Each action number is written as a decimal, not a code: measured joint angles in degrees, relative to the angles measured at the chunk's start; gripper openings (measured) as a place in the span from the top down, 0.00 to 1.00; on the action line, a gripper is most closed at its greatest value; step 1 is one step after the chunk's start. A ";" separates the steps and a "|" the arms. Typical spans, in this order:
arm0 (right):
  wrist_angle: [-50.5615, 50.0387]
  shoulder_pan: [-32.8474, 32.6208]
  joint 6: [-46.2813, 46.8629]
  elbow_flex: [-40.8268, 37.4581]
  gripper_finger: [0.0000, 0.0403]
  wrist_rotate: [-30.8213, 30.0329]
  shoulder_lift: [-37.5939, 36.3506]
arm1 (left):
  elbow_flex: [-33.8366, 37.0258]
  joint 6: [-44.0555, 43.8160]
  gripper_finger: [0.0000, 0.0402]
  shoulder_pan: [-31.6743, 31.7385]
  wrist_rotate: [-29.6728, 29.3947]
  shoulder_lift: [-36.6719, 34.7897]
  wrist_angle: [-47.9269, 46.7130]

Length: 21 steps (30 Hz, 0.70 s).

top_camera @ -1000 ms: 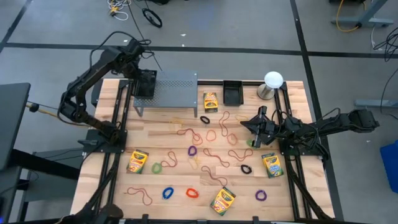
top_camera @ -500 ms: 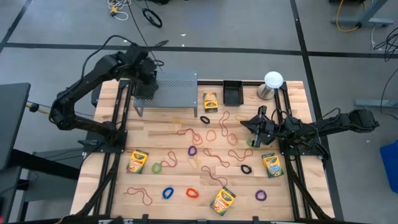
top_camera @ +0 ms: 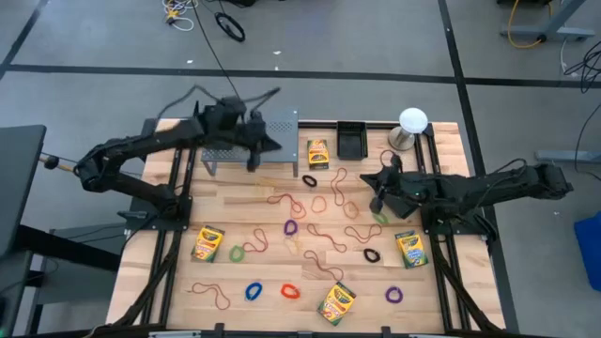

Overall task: Pick & Place Office Desk Supplies
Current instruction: Put the top black bin on the shelf

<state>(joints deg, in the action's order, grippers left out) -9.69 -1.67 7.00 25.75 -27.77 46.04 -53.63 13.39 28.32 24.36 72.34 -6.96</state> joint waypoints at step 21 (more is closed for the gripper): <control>-33.45 14.43 -3.31 23.36 0.60 2.16 18.23 | 23.30 -9.01 0.98 -20.32 -13.44 0.11 45.05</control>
<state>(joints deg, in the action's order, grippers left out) -43.15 12.76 3.69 49.11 -25.61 64.27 -30.33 4.38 8.00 10.92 72.44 38.09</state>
